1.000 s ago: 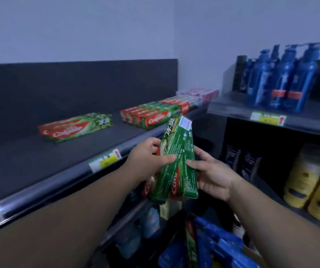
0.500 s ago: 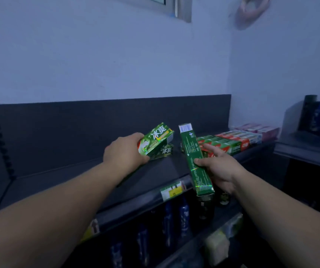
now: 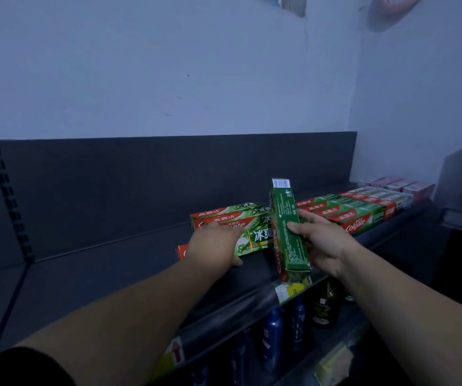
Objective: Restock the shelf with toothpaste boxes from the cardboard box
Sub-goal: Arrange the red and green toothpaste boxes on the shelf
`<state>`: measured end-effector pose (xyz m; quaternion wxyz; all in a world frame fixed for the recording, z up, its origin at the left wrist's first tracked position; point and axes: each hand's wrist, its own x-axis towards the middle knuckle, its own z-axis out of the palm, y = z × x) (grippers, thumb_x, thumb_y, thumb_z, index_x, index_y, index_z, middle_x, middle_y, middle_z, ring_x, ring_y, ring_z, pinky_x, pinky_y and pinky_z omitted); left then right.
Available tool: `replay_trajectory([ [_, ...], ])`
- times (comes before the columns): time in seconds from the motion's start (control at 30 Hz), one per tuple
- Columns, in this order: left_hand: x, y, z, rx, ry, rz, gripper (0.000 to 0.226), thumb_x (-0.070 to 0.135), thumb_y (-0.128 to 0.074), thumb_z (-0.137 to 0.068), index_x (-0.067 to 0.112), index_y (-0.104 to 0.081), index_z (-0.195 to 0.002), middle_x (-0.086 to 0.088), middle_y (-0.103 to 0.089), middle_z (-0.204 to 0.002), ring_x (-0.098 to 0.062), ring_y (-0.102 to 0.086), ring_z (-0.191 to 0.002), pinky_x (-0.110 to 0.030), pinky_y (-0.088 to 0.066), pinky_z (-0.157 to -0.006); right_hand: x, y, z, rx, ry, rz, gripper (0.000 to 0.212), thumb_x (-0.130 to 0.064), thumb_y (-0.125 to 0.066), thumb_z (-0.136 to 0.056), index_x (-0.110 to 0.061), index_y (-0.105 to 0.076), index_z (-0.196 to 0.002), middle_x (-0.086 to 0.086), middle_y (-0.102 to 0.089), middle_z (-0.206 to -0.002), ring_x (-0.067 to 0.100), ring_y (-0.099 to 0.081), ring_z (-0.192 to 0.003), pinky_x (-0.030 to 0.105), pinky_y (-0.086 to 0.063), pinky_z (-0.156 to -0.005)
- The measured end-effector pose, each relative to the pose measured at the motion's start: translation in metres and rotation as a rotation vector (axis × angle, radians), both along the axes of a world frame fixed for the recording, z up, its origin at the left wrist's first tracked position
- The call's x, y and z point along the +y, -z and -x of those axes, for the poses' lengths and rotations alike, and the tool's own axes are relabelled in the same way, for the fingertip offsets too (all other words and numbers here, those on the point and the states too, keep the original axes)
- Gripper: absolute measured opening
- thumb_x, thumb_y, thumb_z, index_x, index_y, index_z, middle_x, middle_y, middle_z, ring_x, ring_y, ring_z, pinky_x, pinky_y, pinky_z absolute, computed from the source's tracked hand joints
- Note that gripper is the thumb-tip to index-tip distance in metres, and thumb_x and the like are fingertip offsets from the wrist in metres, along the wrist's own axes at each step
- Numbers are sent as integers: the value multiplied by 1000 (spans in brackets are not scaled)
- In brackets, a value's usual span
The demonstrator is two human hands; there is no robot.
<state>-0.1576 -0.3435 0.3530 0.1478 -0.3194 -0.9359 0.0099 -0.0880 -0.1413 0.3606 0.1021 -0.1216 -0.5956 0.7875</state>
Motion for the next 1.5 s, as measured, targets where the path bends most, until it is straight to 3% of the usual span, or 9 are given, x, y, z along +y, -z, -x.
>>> replay_trajectory([
  [0.3, -35, -7, 7, -187, 7, -84, 70, 47, -62, -87, 47, -25, -146, 11, -37, -148, -14, -39, -132, -34, -41, -102, 2, -2, 30, 18, -142, 47, 40, -5, -58, -93, -20, -57, -130, 13, -71, -110, 26, -67, -94, 44, -56, -75],
  [0.5, -23, -3, 16, -106, -50, -54, 69, 44, -62, -87, 44, -26, -146, 8, -39, -139, -18, -37, -128, -36, -38, -103, 5, -13, 46, 38, -221, 19, 44, -6, -59, -92, -21, -55, -134, 12, -70, -113, 26, -68, -95, 41, -58, -70],
  [0.63, -7, 0, 24, -13, -34, -29, 52, 39, -52, -94, 39, -35, -143, 4, -41, -131, -19, -37, -122, -35, -40, -98, 17, -18, 53, 59, -210, 15, 47, -4, -58, -93, -22, -52, -136, 11, -72, -108, 26, -69, -92, 44, -58, -72],
  [0.83, 6, 2, 43, -24, -33, -5, 49, 30, -51, -96, 38, -38, -143, 5, -44, -132, -19, -40, -123, -35, -39, -101, 34, -21, 58, 106, -200, -9, 54, -2, -57, -93, -24, -43, -141, 8, -76, -90, 23, -71, -76, 42, -57, -67],
  [1.03, 23, -2, 50, -62, -28, -13, 44, 27, -52, -97, 31, -46, -140, 1, -48, -132, -19, -44, -123, -29, -38, -101, 40, -23, 60, 141, -216, 15, 55, -2, -57, -93, -25, -45, -141, 10, -75, -95, 23, -70, -78, 39, -58, -64],
  [1.1, 26, -10, 46, -115, -19, -137, 39, 31, -50, -97, 28, -52, -136, -1, -53, -130, -18, -50, -119, -28, -41, -99, 43, -24, 61, 152, -232, 32, 53, -2, -57, -93, -25, -46, -140, 9, -75, -95, 21, -70, -77, 39, -58, -64],
  [1.23, 38, -44, 29, -273, -60, -683, 44, 46, -54, -93, 28, -54, -132, 7, -61, -122, -8, -55, -109, -23, -42, -91, 41, -23, 63, 184, -344, 117, 51, -2, -55, -94, -23, -48, -139, 11, -74, -101, 22, -71, -82, 38, -59, -64],
  [1.4, 55, -51, 3, -742, 25, -888, 42, 47, -71, -81, 20, -67, -112, 4, -74, -102, -13, -69, -95, -34, -54, -92, 27, -20, 72, 333, -399, 329, 54, 1, -52, -92, -20, -45, -141, 17, -67, -119, 28, -69, -96, 42, -59, -74],
  [1.5, 57, -44, 1, -690, 27, -957, 36, 32, -80, -75, 18, -68, -106, 0, -75, -95, -20, -71, -91, -41, -56, -88, 20, -21, 76, 373, -405, 362, 51, 2, -52, -92, -17, -47, -139, 16, -65, -123, 28, -67, -103, 42, -59, -79],
])
